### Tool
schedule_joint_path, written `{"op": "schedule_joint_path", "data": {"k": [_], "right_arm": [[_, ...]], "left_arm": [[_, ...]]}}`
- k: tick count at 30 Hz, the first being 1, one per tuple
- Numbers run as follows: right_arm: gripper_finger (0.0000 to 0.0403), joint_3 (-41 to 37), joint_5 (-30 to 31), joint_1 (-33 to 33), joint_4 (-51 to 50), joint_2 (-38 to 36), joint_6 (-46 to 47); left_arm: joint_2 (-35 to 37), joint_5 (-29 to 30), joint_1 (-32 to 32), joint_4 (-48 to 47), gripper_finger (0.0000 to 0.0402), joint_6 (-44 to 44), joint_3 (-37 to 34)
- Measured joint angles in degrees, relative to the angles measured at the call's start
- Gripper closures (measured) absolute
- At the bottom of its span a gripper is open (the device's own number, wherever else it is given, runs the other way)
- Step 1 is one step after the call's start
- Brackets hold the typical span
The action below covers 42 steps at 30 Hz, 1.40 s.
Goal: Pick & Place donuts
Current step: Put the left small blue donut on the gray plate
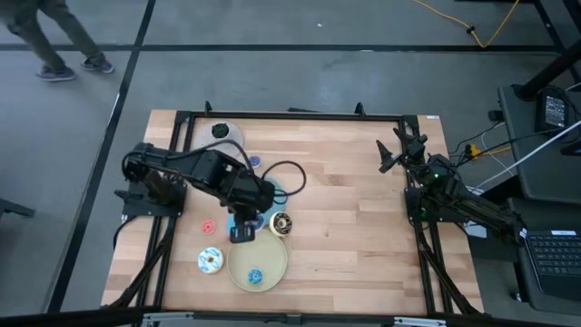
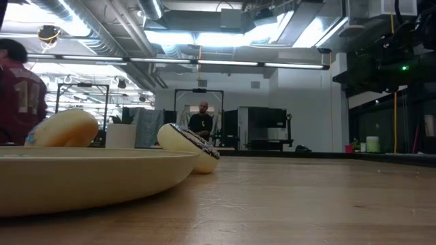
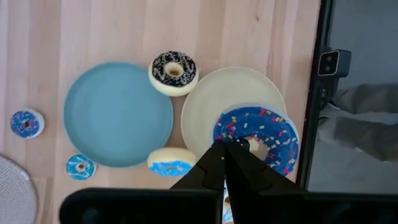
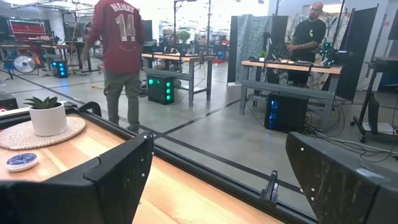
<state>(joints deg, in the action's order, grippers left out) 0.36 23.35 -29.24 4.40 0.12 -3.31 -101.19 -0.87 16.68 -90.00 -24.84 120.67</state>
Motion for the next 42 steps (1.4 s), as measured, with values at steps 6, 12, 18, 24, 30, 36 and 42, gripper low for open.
{"op": "schedule_joint_path", "data": {"k": [6, 12, 18, 24, 30, 36, 42], "right_arm": [[0.0038, -0.01, 0.02, 0.00, 0.00, 0.02, 0.00], [0.0038, -0.01, 0.02, -0.01, 0.00, 0.01, 0.00], [0.0038, -0.01, 0.02, 0.00, 0.00, 0.01, 0.00], [0.0038, -0.02, 0.02, -0.01, 0.00, 0.02, 0.00], [0.0038, -0.02, 0.02, 0.00, 0.00, 0.00, 0.00], [0.0038, -0.01, 0.02, -0.01, -0.01, 0.01, 0.00], [0.0038, 0.00, 0.02, -0.02, 0.00, 0.02, 0.00]], "left_arm": [[-4.29, 3.01, 1.37, 0.00, 0.0399, 0.00, 2.73], [-7.42, 5.77, 2.74, 0.00, 0.0399, 1.24, 3.16], [-9.59, 8.74, 3.73, 0.01, 0.0399, 3.25, 3.16], [-10.44, 10.14, 4.49, 0.01, 0.0399, 4.61, 3.16], [-10.31, 11.30, 6.41, 0.00, 0.0399, 9.48, 3.15], [-10.31, 12.90, 8.97, -0.02, 0.0399, 18.17, 3.14], [-10.31, 16.45, 11.52, -0.02, 0.0399, 26.76, 3.14]]}}
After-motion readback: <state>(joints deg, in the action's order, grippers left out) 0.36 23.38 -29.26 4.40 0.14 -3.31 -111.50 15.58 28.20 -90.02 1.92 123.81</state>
